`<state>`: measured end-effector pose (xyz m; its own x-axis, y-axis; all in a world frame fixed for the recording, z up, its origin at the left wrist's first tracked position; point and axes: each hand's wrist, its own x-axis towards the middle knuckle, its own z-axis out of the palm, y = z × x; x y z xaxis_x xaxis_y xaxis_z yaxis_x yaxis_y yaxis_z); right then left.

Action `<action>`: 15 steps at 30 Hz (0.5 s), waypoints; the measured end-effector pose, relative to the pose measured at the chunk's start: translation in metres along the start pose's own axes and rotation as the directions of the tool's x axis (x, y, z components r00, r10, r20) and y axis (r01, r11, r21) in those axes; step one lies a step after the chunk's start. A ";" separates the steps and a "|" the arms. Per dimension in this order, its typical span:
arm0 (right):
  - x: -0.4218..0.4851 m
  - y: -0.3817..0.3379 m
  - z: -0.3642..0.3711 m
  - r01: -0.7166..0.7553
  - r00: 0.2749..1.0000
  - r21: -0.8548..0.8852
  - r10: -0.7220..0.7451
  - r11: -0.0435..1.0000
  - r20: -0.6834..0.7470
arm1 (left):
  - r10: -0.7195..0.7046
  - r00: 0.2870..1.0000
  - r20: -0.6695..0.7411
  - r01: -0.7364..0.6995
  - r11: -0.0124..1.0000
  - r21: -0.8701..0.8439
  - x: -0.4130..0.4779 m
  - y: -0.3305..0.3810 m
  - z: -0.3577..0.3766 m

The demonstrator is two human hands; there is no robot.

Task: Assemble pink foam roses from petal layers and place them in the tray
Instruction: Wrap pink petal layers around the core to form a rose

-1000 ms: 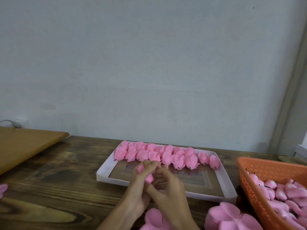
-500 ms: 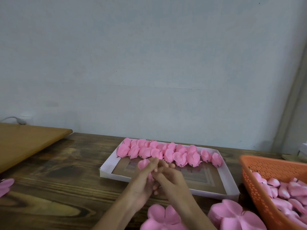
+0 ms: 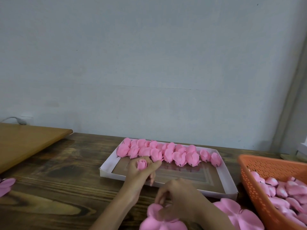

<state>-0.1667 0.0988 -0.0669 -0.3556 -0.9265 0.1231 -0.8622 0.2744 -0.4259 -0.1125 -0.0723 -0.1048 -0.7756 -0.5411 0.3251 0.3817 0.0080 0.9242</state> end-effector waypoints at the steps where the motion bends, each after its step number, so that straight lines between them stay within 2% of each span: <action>1: 0.000 0.000 0.001 -0.006 1.000 0.016 0.006 1.000 -0.002 | 0.022 1.000 0.013 -0.023 0.999 0.027 0.000 -0.001 0.000; 5: 0.002 0.000 0.004 -0.025 0.999 0.047 0.026 0.999 -0.031 | 0.068 0.997 0.030 -0.071 0.992 0.102 -0.001 -0.004 0.001; 10: 0.004 -0.001 0.004 0.015 0.999 0.021 -0.014 1.000 -0.043 | 0.082 0.995 0.049 -0.088 0.985 0.148 0.000 -0.007 0.001; 15: 0.003 -0.005 0.003 0.026 0.999 0.070 -0.023 0.997 -0.040 | 0.064 0.998 0.029 -0.066 0.992 0.108 0.001 -0.006 -0.001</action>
<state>-0.1625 0.0934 -0.0671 -0.3496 -0.9216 0.1688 -0.8439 0.2315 -0.4839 -0.1154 -0.0735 -0.1105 -0.7639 -0.5150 0.3888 0.3761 0.1343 0.9168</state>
